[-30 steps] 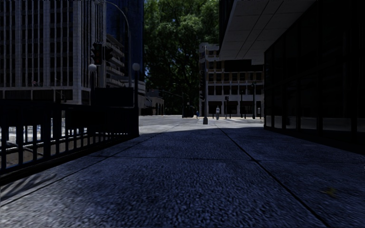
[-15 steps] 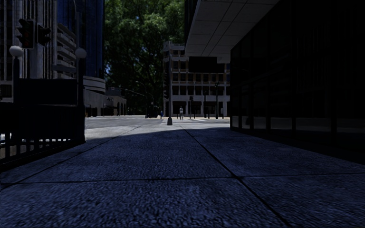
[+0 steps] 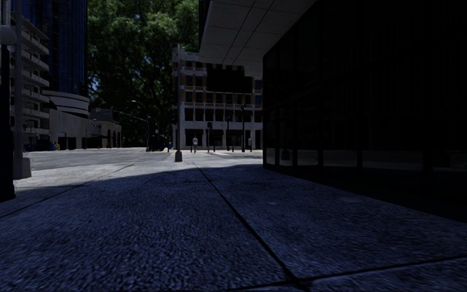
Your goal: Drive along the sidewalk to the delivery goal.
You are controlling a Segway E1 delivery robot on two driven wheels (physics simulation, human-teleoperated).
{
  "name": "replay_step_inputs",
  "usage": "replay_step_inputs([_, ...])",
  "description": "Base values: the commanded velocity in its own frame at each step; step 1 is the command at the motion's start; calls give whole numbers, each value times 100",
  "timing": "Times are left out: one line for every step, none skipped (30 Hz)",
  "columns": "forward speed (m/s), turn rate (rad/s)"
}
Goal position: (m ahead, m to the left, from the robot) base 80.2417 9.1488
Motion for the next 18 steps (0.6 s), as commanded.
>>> replay_step_inputs([200,0])
replay_step_inputs([200,0])
replay_step_inputs([200,0])
replay_step_inputs([200,0])
replay_step_inputs([200,0])
replay_step_inputs([200,0])
replay_step_inputs([200,0])
replay_step_inputs([200,0])
replay_step_inputs([200,0])
replay_step_inputs([200,0])
replay_step_inputs([200,0])
replay_step_inputs([200,0])
replay_step_inputs([200,0])
replay_step_inputs([200,0])
replay_step_inputs([200,0])
replay_step_inputs([200,0])
replay_step_inputs([200,0])
replay_step_inputs([200,0])
